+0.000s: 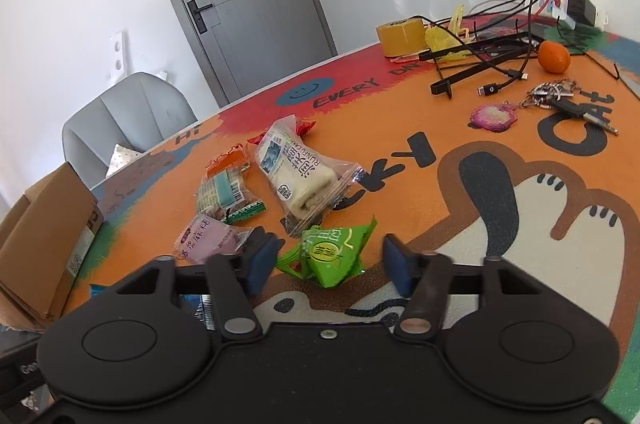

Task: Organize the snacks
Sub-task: 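Carry both packets over the box and open both tools to drop them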

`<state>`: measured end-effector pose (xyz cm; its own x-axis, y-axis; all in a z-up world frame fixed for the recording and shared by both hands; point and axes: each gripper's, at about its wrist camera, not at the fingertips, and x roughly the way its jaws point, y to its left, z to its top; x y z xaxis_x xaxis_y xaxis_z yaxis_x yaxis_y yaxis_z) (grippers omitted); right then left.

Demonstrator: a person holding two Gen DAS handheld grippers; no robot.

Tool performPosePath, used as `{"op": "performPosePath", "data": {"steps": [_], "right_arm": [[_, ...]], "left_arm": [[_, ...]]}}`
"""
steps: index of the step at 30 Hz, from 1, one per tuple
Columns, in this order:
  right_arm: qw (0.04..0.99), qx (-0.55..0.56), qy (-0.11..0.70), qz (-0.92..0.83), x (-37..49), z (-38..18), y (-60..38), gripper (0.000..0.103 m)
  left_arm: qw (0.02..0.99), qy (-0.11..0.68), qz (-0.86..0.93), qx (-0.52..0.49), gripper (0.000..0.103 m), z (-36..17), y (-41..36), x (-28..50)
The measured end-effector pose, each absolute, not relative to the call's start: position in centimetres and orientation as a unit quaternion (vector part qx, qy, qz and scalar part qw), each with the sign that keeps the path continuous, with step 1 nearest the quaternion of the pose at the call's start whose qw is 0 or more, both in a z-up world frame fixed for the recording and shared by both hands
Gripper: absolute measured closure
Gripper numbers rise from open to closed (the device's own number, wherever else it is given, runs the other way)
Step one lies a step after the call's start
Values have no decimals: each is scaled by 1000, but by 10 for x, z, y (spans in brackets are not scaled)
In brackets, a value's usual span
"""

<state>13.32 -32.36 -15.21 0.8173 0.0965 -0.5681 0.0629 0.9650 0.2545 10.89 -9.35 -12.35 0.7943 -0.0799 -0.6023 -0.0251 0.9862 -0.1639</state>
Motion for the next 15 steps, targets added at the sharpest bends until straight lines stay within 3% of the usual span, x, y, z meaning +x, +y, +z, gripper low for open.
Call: {"op": "performPosePath", "data": {"steps": [15], "right_arm": [[953,135,264,56,119,-120,-298,73]], "left_arm": [[963,254,8,-87,71,-81,-65,93]]}}
